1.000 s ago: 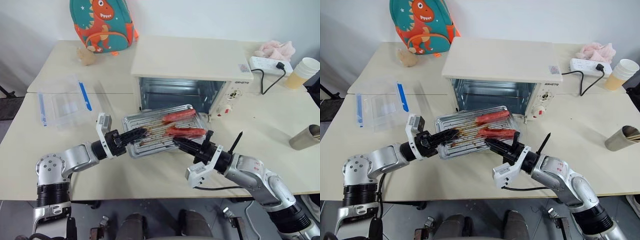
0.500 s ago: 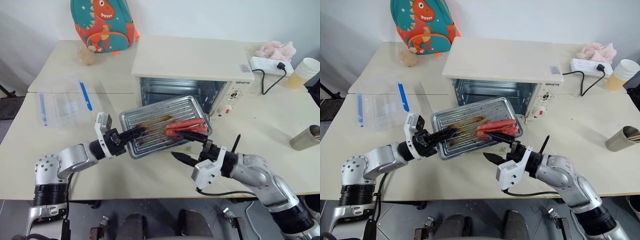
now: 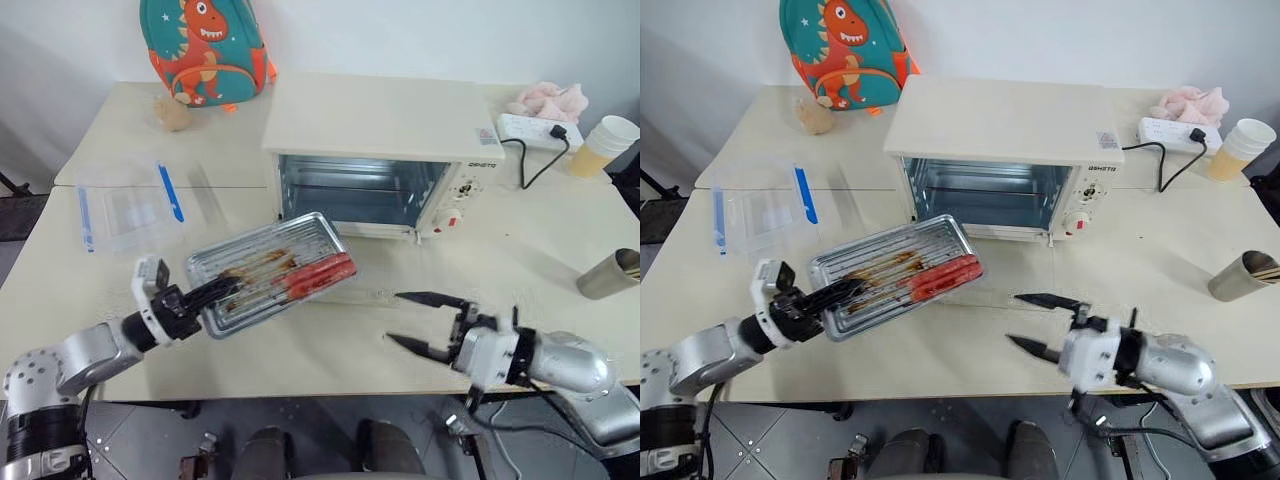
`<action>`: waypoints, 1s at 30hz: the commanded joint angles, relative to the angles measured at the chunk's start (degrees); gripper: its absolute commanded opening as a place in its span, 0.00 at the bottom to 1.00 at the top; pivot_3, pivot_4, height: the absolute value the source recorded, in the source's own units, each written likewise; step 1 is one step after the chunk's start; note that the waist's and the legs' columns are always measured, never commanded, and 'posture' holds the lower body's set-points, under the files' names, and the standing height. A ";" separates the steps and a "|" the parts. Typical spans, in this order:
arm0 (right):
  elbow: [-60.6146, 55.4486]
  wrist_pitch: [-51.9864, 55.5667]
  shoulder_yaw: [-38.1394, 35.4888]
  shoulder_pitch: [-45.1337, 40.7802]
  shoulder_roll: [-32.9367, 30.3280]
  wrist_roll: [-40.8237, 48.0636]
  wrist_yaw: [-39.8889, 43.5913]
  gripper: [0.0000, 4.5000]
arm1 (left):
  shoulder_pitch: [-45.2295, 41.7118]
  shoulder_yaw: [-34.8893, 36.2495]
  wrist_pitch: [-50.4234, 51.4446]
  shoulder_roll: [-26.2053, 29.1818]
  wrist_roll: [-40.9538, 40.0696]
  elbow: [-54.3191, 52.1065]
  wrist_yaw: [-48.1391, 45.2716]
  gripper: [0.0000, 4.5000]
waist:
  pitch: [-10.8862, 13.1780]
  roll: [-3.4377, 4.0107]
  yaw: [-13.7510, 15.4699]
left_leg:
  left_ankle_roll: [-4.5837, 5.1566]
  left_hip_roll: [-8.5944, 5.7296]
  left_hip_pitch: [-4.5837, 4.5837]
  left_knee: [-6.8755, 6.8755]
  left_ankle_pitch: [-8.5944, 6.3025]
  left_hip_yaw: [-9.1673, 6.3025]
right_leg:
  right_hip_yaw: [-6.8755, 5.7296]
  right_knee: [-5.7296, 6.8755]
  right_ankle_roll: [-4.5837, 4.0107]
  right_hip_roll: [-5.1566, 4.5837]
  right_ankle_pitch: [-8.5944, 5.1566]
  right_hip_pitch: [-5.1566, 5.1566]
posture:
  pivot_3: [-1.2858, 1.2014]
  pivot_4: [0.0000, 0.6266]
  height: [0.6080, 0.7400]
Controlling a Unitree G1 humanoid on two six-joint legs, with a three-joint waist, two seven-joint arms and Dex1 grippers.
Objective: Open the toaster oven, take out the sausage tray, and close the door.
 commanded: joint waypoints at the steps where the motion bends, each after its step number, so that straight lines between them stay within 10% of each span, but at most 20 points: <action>1: 6.04 0.02 -4.03 -0.46 -0.11 3.38 3.07 0.34 | 4.39 6.31 0.19 1.19 -1.90 -2.35 -4.64 0.00 | 0.00 0.00 -0.05 | 0.00 0.00 0.01 0.00 0.00 0.00 | 0.00 0.01 0.00 0.00 0.00 0.00 | 0.52 0.24 1.00; 6: 16.35 -3.31 -6.01 -3.02 0.07 2.62 7.11 0.01 | 9.45 12.87 -0.82 0.42 -1.90 -4.23 -8.64 0.00 | 0.00 0.01 -0.06 | 0.00 0.01 0.01 0.00 0.00 0.05 | 0.02 -0.02 -0.02 0.00 -0.01 0.00 | 0.52 0.24 1.00; 30: 34.28 4.23 -3.56 -18.77 10.14 7.51 23.15 0.01 | 21.49 26.60 -15.36 -17.79 -1.90 -16.42 -3.43 0.00 | 0.00 0.01 -0.06 | 0.04 0.13 0.08 0.05 -0.02 0.01 | 0.02 -0.22 -0.04 -0.08 -0.02 0.22 | 0.52 0.24 1.00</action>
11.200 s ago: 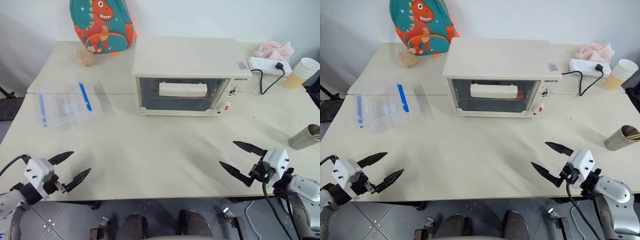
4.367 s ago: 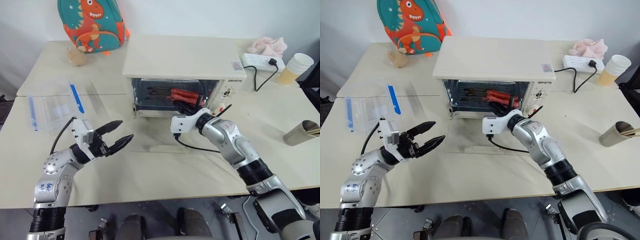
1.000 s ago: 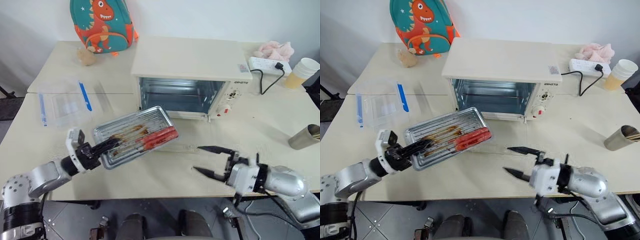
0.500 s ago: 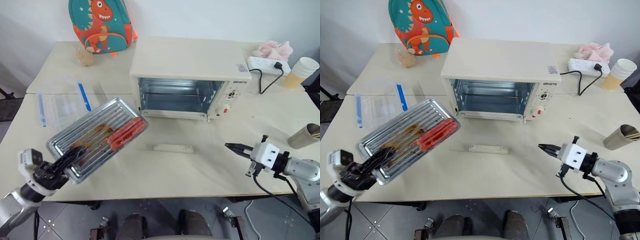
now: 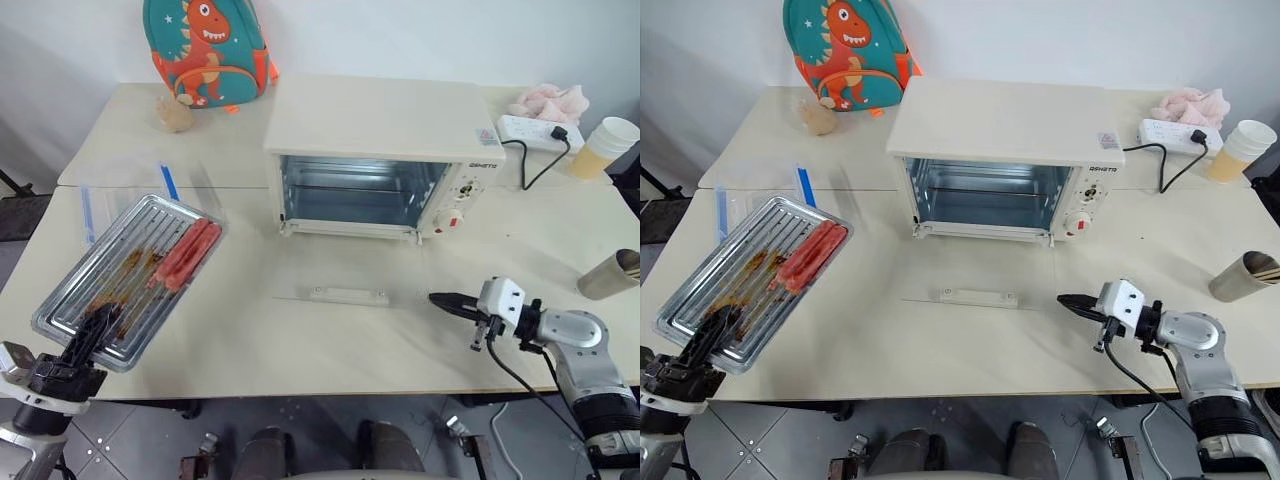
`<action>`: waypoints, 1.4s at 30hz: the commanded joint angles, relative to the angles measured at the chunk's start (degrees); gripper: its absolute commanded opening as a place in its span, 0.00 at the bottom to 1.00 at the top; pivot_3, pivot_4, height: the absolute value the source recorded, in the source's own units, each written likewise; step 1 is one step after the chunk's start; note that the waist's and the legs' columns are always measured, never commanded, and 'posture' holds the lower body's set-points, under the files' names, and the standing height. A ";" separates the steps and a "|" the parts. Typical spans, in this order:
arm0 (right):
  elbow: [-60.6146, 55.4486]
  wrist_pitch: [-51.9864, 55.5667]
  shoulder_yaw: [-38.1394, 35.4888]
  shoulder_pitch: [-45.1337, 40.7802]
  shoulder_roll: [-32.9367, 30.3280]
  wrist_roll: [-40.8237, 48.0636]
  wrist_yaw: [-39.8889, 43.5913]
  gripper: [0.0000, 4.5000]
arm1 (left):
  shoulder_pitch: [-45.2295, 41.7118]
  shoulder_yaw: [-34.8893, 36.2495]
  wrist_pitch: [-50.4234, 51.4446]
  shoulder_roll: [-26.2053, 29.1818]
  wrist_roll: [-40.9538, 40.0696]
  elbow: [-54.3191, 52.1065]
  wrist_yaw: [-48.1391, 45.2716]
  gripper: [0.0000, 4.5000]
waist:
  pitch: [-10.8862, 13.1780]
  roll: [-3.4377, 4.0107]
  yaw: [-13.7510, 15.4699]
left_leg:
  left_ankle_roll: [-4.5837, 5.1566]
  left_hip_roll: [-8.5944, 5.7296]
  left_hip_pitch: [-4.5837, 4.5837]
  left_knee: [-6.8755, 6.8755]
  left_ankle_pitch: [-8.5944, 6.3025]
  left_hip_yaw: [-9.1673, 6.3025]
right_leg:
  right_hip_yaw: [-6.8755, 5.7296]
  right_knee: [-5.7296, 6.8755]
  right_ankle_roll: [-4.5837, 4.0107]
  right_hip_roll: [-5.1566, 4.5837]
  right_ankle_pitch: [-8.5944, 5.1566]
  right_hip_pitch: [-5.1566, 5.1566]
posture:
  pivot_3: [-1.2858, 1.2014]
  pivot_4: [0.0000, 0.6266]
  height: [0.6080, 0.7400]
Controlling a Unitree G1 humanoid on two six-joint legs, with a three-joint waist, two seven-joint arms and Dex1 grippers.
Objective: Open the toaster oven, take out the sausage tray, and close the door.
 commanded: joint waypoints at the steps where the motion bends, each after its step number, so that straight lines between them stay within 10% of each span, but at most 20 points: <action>1: -3.77 2.03 -2.44 -1.43 0.89 4.33 1.23 0.01 | -0.12 -0.08 -0.30 -1.28 -1.90 -3.12 0.52 0.00 | 0.00 0.00 -0.05 | 0.00 0.00 0.00 0.00 0.00 0.00 | 0.00 -0.01 0.00 0.00 0.00 0.01 | 0.52 0.24 1.00; 24: -18.10 16.18 -12.35 -8.88 -0.13 9.49 -9.00 0.01 | -3.19 -4.30 7.81 8.45 -1.90 5.53 -1.10 0.00 | 0.01 0.01 -0.09 | 0.01 -0.05 -0.03 -0.02 -0.03 0.01 | 0.00 -0.01 0.00 0.02 0.00 -0.06 | 0.52 0.24 1.00; 34: -27.84 23.43 -16.86 9.19 -3.13 14.00 -3.58 0.01 | -12.86 -26.22 8.61 17.82 -1.90 0.28 1.01 0.00 | 0.05 0.10 1.44 | 0.04 -0.16 -0.16 -0.12 -0.05 -0.29 | 0.22 -0.06 0.02 0.01 0.01 -0.05 | 0.52 0.24 1.00; 42: -34.52 30.26 -26.93 26.38 -7.84 20.10 2.35 0.09 | -36.04 -45.68 10.66 14.05 9.99 10.35 1.55 0.00 | 0.06 0.21 1.62 | 0.09 -0.32 -0.01 -0.11 -0.01 -0.04 | 0.18 -0.28 0.05 0.14 0.02 0.19 | 0.52 0.24 1.00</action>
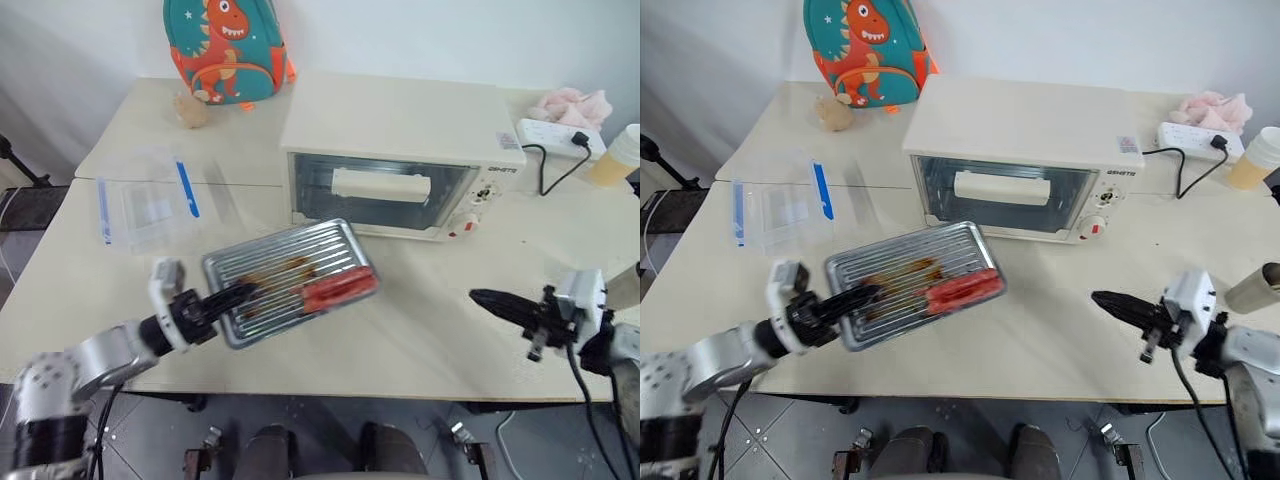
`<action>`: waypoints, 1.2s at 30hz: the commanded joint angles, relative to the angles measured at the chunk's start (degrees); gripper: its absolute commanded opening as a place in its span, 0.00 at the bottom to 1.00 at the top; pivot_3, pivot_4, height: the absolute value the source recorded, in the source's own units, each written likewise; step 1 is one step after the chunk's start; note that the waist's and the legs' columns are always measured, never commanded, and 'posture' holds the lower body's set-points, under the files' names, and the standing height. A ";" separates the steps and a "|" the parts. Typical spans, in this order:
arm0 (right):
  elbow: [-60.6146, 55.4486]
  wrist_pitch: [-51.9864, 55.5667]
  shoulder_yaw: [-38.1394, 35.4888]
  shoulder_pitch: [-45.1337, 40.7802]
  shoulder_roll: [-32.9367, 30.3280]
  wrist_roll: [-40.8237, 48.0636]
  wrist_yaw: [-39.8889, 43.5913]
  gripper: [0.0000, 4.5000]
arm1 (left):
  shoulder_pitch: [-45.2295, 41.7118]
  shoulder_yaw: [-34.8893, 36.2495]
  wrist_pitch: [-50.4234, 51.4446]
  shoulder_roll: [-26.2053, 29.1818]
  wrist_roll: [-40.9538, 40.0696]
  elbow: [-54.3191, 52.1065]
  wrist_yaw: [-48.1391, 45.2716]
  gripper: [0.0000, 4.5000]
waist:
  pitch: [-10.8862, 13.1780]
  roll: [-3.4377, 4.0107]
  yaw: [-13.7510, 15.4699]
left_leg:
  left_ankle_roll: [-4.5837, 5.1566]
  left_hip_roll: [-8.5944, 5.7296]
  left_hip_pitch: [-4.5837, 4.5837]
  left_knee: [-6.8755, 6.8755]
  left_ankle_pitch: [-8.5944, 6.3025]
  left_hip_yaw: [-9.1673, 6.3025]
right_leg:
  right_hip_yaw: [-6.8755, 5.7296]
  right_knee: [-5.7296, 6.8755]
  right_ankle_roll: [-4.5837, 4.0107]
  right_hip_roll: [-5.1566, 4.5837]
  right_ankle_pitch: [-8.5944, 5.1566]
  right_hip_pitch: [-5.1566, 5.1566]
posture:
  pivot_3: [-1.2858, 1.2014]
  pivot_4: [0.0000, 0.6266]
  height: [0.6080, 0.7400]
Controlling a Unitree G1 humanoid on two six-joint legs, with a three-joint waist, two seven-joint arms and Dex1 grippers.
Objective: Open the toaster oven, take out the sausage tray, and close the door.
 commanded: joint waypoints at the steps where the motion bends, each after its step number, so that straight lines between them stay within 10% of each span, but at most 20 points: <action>1: -4.40 1.10 -5.09 3.59 -1.10 2.28 0.79 0.14 | -7.47 -6.17 2.36 -1.62 8.32 4.36 -3.59 0.00 | -0.01 0.01 -0.32 | 0.00 0.01 0.01 0.00 0.00 0.09 | 0.00 0.00 0.00 0.04 0.00 0.01 | 0.52 0.24 1.00; 12: -16.96 5.42 -13.03 13.50 3.17 8.32 -3.71 0.99 | -20.36 -11.85 4.61 -13.19 29.08 17.68 -14.58 0.00 | -0.02 0.03 1.36 | -0.08 0.07 0.09 0.03 0.04 0.29 | 0.11 -0.10 0.02 0.19 0.01 0.16 | 0.52 0.24 1.00; 23: -22.48 8.28 -10.34 12.79 4.24 9.13 -7.44 1.00 | -23.38 -11.17 6.83 -17.26 41.81 20.03 -22.35 0.00 | -0.07 0.11 1.74 | -0.07 0.04 0.10 0.03 0.05 0.26 | 0.08 -0.11 0.04 0.16 0.02 0.22 | 0.52 0.24 1.00; 36: -20.79 7.96 -6.49 11.35 3.89 8.20 -6.07 1.00 | -16.56 -11.82 -4.43 -2.67 56.35 8.25 -38.95 0.75 | -0.07 0.11 -0.37 | -0.14 0.22 0.05 -0.02 0.05 0.22 | 0.03 -0.09 0.03 0.33 0.02 0.13 | 0.52 0.24 1.00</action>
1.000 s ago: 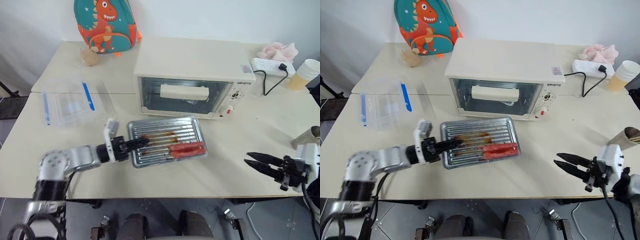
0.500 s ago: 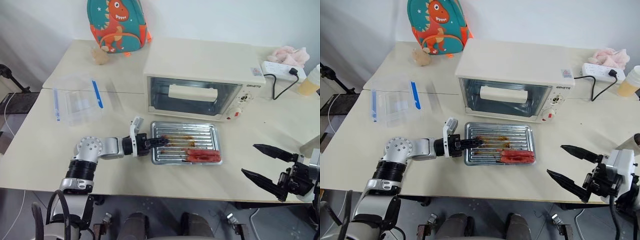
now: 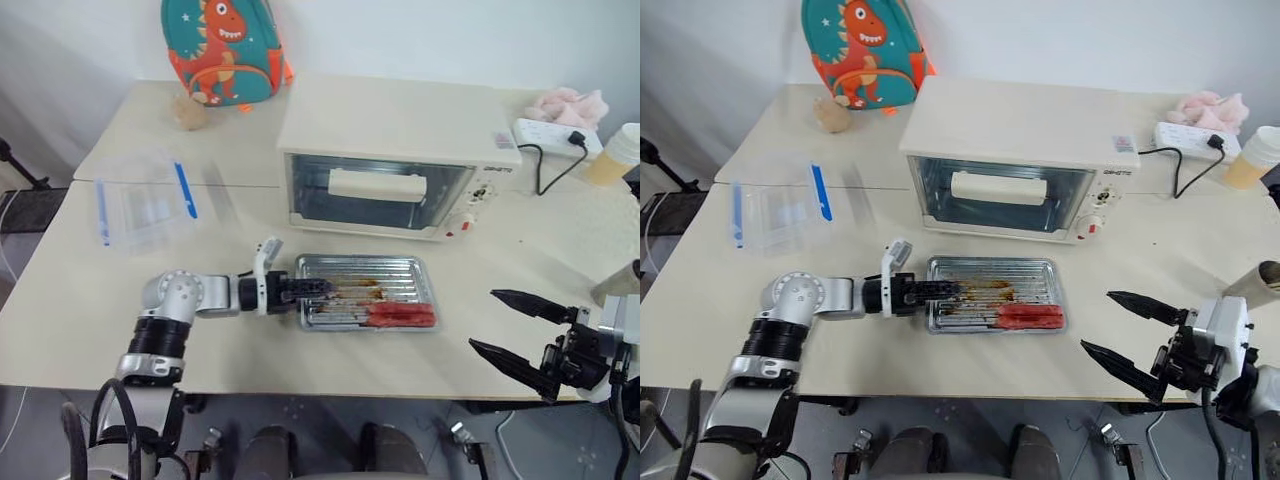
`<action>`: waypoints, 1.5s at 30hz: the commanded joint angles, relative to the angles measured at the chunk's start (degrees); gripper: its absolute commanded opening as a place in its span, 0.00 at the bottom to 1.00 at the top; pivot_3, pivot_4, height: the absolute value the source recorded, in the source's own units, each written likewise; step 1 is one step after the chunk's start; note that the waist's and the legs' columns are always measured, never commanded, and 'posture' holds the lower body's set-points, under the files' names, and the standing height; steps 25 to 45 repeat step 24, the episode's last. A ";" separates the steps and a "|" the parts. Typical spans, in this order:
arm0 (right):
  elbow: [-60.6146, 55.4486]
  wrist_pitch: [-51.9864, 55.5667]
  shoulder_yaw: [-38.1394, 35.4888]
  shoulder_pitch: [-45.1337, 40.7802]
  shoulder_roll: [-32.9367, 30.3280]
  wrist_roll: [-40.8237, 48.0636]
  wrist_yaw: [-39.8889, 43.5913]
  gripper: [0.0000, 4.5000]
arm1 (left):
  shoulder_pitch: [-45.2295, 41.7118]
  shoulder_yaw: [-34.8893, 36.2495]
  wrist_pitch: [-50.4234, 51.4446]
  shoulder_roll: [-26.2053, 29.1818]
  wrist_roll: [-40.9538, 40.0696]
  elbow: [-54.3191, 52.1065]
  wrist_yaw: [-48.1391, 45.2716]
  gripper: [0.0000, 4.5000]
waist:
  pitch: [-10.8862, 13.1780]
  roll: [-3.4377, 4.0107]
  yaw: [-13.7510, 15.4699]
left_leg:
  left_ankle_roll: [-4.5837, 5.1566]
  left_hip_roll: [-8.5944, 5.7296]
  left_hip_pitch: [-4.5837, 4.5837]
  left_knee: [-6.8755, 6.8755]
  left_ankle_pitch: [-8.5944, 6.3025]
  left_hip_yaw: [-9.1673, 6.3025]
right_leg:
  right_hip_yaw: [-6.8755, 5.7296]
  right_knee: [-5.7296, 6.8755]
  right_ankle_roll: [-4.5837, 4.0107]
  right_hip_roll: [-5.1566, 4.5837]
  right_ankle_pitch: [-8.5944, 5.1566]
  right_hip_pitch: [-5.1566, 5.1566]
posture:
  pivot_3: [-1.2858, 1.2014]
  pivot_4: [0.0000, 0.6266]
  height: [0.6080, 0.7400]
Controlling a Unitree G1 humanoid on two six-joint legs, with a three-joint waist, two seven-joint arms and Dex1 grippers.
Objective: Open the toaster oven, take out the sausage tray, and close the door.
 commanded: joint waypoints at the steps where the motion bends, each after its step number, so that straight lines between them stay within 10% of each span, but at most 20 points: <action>1: 0.34 -0.43 -0.26 -0.42 -0.07 0.32 1.06 1.00 | 5.04 -0.76 -10.73 8.42 6.88 -6.96 -10.16 0.81 | 0.00 0.00 -0.29 | -0.03 0.04 0.07 -0.04 -0.01 -0.01 | 0.07 0.00 -0.02 0.05 -0.01 -0.01 | 0.52 0.24 1.00; 4: 2.34 -0.59 -0.39 -1.29 -0.88 -0.07 2.68 1.00 | 12.37 1.55 -28.02 14.53 12.00 -12.08 -23.61 0.99 | 0.00 0.02 -0.55 | -0.13 0.15 0.27 -0.14 -0.06 0.01 | 0.25 0.00 -0.07 0.17 -0.04 0.02 | 0.52 0.24 1.00; 17: 10.68 -4.68 -0.26 -6.78 -5.69 -3.89 12.11 1.00 | 25.85 17.50 -66.24 20.90 24.99 -9.16 -34.00 0.99 | 0.05 0.10 0.10 | 0.04 0.22 0.24 -0.16 -0.34 0.00 | 0.30 -0.32 -0.06 0.13 -0.03 0.00 | 0.52 0.24 1.00; 45: 15.25 -5.01 1.00 -9.79 -6.38 -5.18 14.99 1.00 | 31.53 20.91 -65.45 24.93 24.62 -9.27 -37.02 0.99 | 0.06 0.11 -0.14 | 0.04 0.34 0.25 -0.16 -0.44 0.06 | 0.22 -0.32 -0.04 0.21 -0.02 -0.01 | 0.52 0.24 1.00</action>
